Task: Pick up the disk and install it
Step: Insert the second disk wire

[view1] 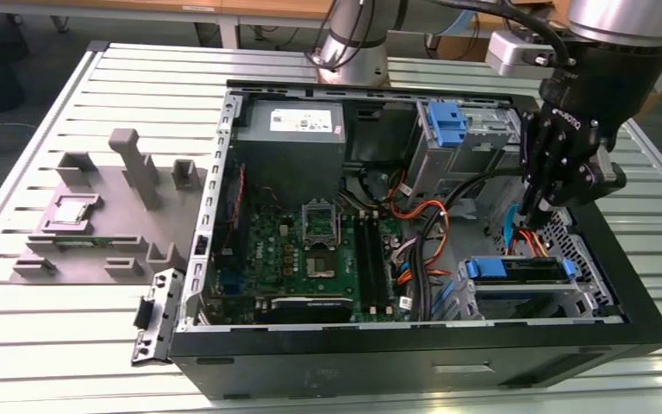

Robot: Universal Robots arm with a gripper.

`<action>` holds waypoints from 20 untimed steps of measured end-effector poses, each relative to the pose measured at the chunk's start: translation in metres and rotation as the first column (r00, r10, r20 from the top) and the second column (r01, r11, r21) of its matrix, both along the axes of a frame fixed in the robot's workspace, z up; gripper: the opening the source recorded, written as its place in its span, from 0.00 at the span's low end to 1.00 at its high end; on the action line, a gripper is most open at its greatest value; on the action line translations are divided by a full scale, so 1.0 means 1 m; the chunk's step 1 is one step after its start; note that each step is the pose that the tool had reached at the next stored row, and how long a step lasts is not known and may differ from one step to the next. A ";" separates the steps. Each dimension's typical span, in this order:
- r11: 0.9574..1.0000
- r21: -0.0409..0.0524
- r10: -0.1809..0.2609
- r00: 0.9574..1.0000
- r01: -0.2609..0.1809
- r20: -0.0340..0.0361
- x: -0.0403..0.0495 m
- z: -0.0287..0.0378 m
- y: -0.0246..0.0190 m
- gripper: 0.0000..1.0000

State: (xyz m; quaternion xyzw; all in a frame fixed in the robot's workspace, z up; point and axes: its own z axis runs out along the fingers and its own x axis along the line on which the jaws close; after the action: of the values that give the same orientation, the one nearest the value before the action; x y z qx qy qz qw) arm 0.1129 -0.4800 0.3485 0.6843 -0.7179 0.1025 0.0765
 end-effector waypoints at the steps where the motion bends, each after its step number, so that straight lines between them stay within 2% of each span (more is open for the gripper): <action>1: 1.000 0.000 0.000 1.000 0.000 0.000 0.0000 -0.0003 0.0000 0.17; 5: 1.000 0.001 0.000 1.000 0.000 0.000 0.0000 -0.0006 -0.0001 0.16; 10: 1.000 0.014 0.000 1.000 0.000 0.001 -0.0025 -0.0007 -0.0012 0.16; 12: 1.000 0.017 0.000 1.000 0.000 0.006 -0.0066 -0.0008 -0.0020 0.16; 15: 1.000 0.022 0.000 1.000 -0.001 0.016 -0.0110 -0.0010 -0.0035 0.16; 17: 0.999 0.035 0.000 1.000 -0.001 0.023 -0.0128 -0.0016 -0.0047 0.16; 20: 0.998 0.062 -0.001 1.000 -0.001 0.032 -0.0145 -0.0023 -0.0071 0.16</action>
State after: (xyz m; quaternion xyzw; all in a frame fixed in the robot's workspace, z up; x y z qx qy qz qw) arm 0.0984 -0.4871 0.3463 0.6847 -0.7218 0.0911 0.0439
